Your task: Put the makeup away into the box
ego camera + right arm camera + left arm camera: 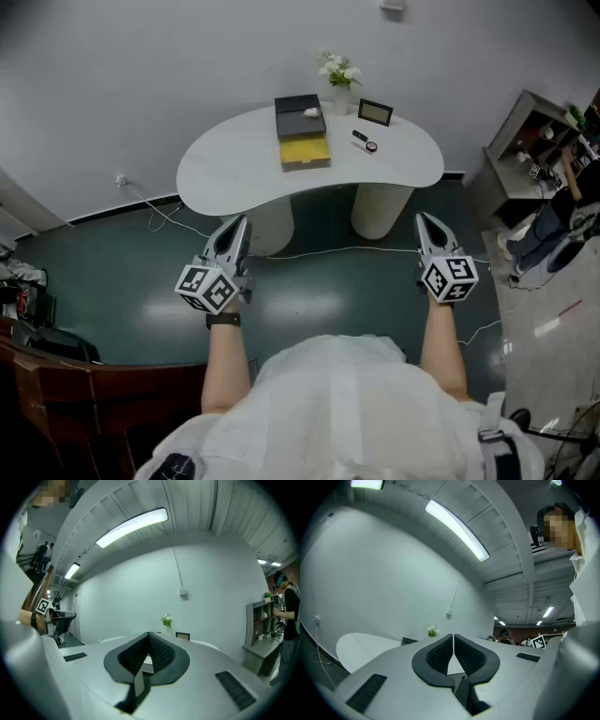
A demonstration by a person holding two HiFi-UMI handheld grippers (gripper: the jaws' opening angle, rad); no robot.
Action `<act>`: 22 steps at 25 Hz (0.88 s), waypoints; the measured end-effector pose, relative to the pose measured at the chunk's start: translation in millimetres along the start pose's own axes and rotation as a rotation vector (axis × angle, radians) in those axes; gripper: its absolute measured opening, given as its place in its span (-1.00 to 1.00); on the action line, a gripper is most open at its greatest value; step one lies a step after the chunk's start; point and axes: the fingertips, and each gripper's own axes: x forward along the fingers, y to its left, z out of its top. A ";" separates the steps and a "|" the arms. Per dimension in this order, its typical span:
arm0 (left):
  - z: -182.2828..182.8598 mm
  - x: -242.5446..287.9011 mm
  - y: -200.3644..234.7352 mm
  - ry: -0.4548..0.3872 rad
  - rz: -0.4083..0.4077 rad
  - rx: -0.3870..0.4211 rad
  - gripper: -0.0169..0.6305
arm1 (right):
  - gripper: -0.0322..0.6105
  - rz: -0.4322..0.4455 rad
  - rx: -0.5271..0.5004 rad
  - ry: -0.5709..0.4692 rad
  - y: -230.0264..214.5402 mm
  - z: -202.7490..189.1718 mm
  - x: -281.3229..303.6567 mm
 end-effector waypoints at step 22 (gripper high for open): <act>-4.0 3.9 2.5 0.002 0.007 -0.023 -0.88 | -0.87 0.008 -0.034 -0.006 -0.9 -0.4 7.2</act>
